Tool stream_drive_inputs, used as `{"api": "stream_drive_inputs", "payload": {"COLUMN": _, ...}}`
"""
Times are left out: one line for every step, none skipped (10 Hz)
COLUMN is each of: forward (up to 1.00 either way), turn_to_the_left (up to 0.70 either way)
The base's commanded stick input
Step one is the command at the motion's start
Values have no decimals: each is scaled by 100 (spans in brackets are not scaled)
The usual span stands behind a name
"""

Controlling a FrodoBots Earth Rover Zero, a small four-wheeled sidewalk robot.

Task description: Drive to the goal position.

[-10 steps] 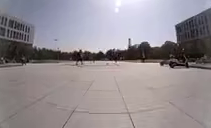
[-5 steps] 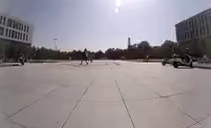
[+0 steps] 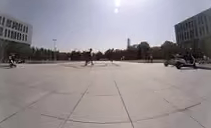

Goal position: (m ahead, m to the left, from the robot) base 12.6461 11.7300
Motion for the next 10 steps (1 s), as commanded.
{"api": "stream_drive_inputs", "payload": {"forward": 100, "turn_to_the_left": 0}}
{"api": "stream_drive_inputs", "payload": {"forward": 100, "turn_to_the_left": 0}}
{"api": "stream_drive_inputs", "payload": {"forward": 100, "turn_to_the_left": 0}}
{"api": "stream_drive_inputs", "payload": {"forward": 100, "turn_to_the_left": 0}}
{"api": "stream_drive_inputs", "payload": {"forward": 100, "turn_to_the_left": 0}}
{"api": "stream_drive_inputs", "payload": {"forward": 100, "turn_to_the_left": 0}}
{"api": "stream_drive_inputs", "payload": {"forward": 100, "turn_to_the_left": 0}}
{"api": "stream_drive_inputs", "payload": {"forward": 100, "turn_to_the_left": 0}}
{"api": "stream_drive_inputs", "payload": {"forward": 100, "turn_to_the_left": 14}}
{"api": "stream_drive_inputs", "payload": {"forward": 100, "turn_to_the_left": 30}}
